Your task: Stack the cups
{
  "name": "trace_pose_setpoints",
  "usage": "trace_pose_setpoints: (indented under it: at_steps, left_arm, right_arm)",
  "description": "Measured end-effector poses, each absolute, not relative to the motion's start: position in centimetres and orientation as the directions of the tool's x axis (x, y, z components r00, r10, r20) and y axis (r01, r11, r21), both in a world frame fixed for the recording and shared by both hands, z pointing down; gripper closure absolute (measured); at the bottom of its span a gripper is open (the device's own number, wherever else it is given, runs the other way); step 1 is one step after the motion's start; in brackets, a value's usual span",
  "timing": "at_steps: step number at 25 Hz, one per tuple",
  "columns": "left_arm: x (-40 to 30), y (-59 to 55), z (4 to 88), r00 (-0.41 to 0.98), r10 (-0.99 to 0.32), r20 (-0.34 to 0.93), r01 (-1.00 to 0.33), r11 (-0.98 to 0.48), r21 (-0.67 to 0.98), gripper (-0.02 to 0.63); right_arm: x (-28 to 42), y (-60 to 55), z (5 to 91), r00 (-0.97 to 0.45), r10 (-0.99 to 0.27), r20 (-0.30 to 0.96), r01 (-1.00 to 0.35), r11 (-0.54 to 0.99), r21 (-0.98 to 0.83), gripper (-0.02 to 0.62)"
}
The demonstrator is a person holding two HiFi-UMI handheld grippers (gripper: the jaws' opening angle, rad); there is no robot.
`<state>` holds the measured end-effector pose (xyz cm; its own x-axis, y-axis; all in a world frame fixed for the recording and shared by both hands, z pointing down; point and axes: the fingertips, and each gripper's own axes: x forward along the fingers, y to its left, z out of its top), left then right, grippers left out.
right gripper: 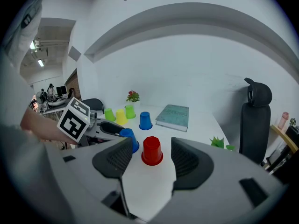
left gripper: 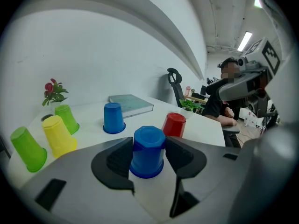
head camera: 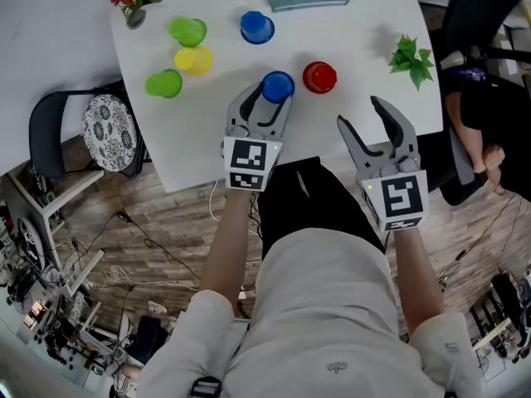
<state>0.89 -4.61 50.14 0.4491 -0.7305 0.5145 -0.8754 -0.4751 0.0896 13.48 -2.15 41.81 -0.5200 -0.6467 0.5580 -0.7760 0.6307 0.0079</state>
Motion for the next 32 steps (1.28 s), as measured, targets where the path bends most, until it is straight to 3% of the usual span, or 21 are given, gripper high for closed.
trace_pose_setpoints:
  at_steps: [15, 32]
  left_arm:
    - [2.2, -4.2, 50.2, 0.465, -0.719, 0.516, -0.863, -0.497, 0.086, 0.336]
    - [-0.8, -7.0, 44.5, 0.452, -0.779, 0.435, -0.885, -0.454, 0.105, 0.336]
  right_arm:
    - [14.8, -1.4, 41.5, -0.525, -0.657, 0.541, -0.787, 0.617, -0.013, 0.33]
    - [14.1, -2.2, 39.4, -0.521, -0.688, 0.506, -0.805, 0.593, -0.023, 0.33]
